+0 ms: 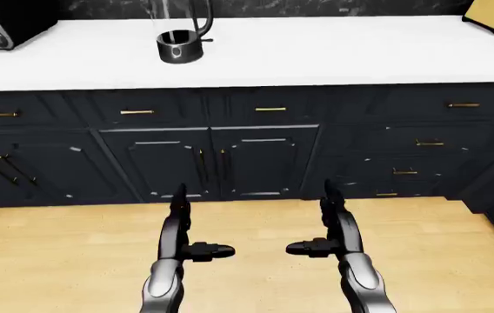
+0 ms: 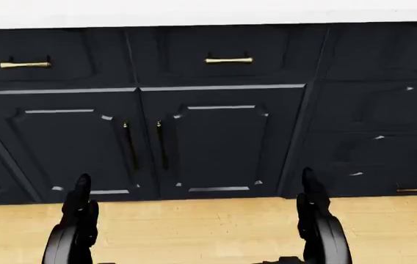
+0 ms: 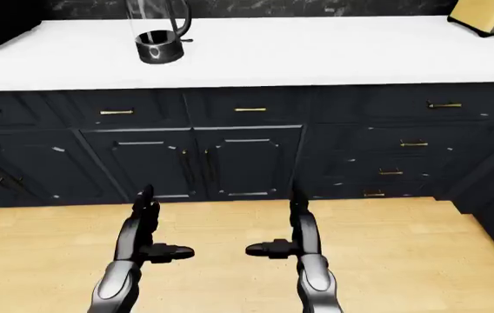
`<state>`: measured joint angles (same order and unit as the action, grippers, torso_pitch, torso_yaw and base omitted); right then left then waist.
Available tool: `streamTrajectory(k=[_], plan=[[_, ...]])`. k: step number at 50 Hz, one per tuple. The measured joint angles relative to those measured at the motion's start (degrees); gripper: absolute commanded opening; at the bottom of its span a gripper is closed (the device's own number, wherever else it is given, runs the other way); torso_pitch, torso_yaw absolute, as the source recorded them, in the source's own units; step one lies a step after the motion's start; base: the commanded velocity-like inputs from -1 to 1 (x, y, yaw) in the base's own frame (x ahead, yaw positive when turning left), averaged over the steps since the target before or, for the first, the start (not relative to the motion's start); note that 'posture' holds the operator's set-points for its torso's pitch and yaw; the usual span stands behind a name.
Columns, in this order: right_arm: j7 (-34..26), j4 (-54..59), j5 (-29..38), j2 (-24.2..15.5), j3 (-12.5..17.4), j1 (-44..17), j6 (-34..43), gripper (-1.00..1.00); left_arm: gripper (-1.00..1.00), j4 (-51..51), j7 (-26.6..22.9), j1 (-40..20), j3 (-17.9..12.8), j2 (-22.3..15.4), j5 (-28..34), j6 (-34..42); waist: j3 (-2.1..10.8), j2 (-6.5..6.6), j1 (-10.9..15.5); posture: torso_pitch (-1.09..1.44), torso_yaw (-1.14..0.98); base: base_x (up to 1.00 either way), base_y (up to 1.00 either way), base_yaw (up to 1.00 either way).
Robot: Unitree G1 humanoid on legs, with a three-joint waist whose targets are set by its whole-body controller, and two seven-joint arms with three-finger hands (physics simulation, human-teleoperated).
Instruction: Press the button to open the lid of the electric kettle.
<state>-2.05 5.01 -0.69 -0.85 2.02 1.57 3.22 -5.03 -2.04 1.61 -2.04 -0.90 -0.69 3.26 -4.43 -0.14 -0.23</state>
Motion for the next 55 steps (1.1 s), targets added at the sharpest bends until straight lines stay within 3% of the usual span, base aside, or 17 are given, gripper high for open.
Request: streamTrajectory(k=[1, 3, 5, 8, 14, 23, 34, 39, 45, 55], plan=[[-0.2, -1.6, 0.0, -0.3, -0.1, 0.1, 0.4, 1.0, 1.0, 0.7, -0.1, -0.1, -0.1, -0.3, 0.0, -0.6, 0.51, -0.2, -0.1, 0.0, 0.0, 0.0, 0.0, 0.0], [-0.8, -6.3, 0.0, -0.8, 0.2, -1.0, 0.7, 1.0, 1.0, 3.8, -1.1, -1.0, -0.9, -1.0, -0.5, -2.0, 3.18, -0.14, 0.3, 0.0, 0.0, 0.0, 0.0, 0.0], [-1.1, -7.7, -0.2, -0.7, 0.7, -1.8, 0.1, 1.0, 1.0, 5.3, -2.0, -1.2, -1.6, -0.9, -1.5, -1.9, 2.16, -0.55, 0.5, 0.0, 0.0, 0.0, 0.0, 0.0], [-1.5, -8.2, -0.3, -0.9, 1.0, -1.5, 1.0, 1.0, 1.0, 7.4, -2.9, -0.5, -2.0, -0.9, -3.3, 1.3, 3.19, -0.5, 0.5, 0.0, 0.0, 0.0, 0.0, 0.0], [-2.0, -10.9, -1.6, -1.9, 2.9, -3.9, 6.4, 1.0, 1.0, 11.5, -3.4, -1.1, -2.9, -1.6, -4.0, 5.2, 3.34, -0.14, 0.4, 0.0, 0.0, 0.0, 0.0, 0.0], [-1.1, -17.5, -6.0, -6.5, 9.0, -12.7, 14.8, 1.0, 1.0, 24.4, -3.3, -5.4, -9.7, -5.5, -3.8, 14.1, 4.13, -0.2, 0.5, 0.0, 0.0, 0.0, 0.0, 0.0], [0.4, -19.8, -11.4, -13.0, 13.5, -20.8, 21.7, 1.0, 1.0, 38.3, -3.5, -11.9, -17.0, -11.2, -4.3, 27.6, 3.44, -0.07, 0.4, 0.0, 0.0, 0.0, 0.0, 0.0], [1.2, -19.7, -13.4, -15.5, 14.5, -24.1, 23.8, 1.0, 1.0, 40.9, -4.0, -14.6, -19.7, -14.3, -5.9, 32.2, 2.84, 0.1, 0.4, 0.0, 0.0, 0.0, 0.0, 0.0], [3.7, -20.7, -17.5, -20.5, 18.1, -28.8, 27.3, 1.0, 1.0, 44.5, -3.4, -17.5, -23.8, -18.5, -8.1, 37.8, 2.54, 0.04, 0.5, 0.0, 0.0, 0.0, 0.0, 0.0], [4.7, -20.4, -20.1, -22.5, 17.5, -30.0, 29.2, 1.0, 1.0, 46.8, -2.6, -20.3, -26.7, -23.0, -11.3, 42.4, 1.91, 0.27, 0.5, 0.0, 0.0, 0.0, 0.0, 0.0]])
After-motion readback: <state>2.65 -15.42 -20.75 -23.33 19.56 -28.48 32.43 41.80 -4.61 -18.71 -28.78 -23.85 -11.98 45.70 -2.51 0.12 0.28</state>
